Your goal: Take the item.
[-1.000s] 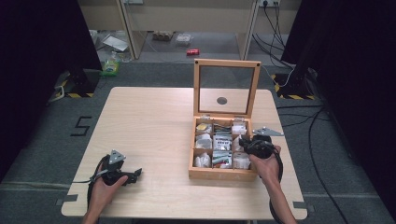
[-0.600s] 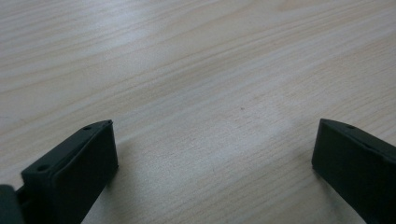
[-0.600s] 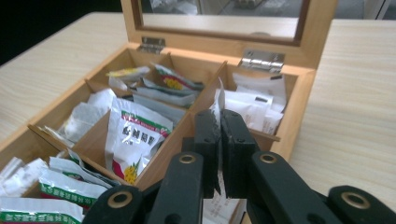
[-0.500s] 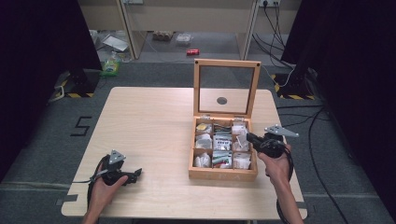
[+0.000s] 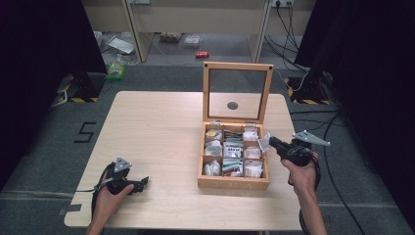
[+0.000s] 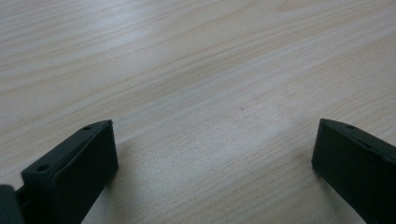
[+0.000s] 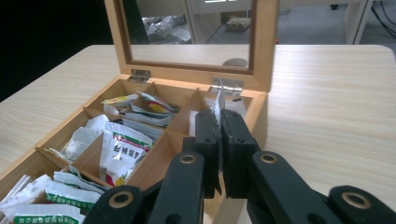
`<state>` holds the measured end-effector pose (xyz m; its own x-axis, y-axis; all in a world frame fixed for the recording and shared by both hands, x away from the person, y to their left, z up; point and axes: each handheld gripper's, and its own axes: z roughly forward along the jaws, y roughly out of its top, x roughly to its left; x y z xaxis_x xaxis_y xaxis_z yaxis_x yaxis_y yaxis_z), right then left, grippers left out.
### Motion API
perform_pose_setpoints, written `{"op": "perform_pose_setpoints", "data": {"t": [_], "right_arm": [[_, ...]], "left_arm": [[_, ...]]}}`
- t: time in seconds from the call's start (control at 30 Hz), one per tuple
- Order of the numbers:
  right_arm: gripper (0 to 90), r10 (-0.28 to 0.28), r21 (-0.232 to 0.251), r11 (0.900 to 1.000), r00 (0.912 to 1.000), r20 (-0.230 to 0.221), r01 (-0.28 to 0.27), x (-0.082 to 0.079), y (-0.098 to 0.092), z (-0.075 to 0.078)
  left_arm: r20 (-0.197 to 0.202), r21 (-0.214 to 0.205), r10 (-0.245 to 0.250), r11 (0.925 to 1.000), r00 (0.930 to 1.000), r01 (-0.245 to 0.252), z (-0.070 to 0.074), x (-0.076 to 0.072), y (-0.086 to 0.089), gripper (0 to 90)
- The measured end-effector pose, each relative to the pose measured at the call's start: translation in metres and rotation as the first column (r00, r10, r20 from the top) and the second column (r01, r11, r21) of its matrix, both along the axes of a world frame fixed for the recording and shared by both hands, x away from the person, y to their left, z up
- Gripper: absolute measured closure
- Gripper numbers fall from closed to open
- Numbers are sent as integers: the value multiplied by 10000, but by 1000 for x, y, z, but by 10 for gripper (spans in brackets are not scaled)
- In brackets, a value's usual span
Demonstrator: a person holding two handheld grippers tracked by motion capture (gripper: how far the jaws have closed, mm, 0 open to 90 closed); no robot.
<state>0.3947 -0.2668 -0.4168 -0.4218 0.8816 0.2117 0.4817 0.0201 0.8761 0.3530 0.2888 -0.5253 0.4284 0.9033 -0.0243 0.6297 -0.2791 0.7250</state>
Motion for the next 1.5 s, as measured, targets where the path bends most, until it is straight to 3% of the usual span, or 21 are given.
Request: {"op": "perform_pose_setpoints", "data": {"t": [0.4, 0.77, 1.1, 1.5], "right_arm": [[866, -704, -27, 9975, 9975, 8, 704, -5, -26, 0], [863, -1173, -223, 9929, 9926, -319, 1166, -1, -40, -16], [863, -1205, -536, 9918, 9893, -828, 1164, 3, -37, -34], [860, -1059, -782, 9921, 9883, -1097, 977, 5, -29, -45]], "left_arm": [[2, -11, 5, 10000, 10000, -5, 0, 0, 0, 0], [-1, 4, -4, 10000, 10000, 4, 0, 0, 0, 0], [-1, 4, -4, 10000, 10000, 4, 0, 0, 0, 0], [-2, 3, -3, 10000, 10000, 3, 0, 0, 0, 0]]}}
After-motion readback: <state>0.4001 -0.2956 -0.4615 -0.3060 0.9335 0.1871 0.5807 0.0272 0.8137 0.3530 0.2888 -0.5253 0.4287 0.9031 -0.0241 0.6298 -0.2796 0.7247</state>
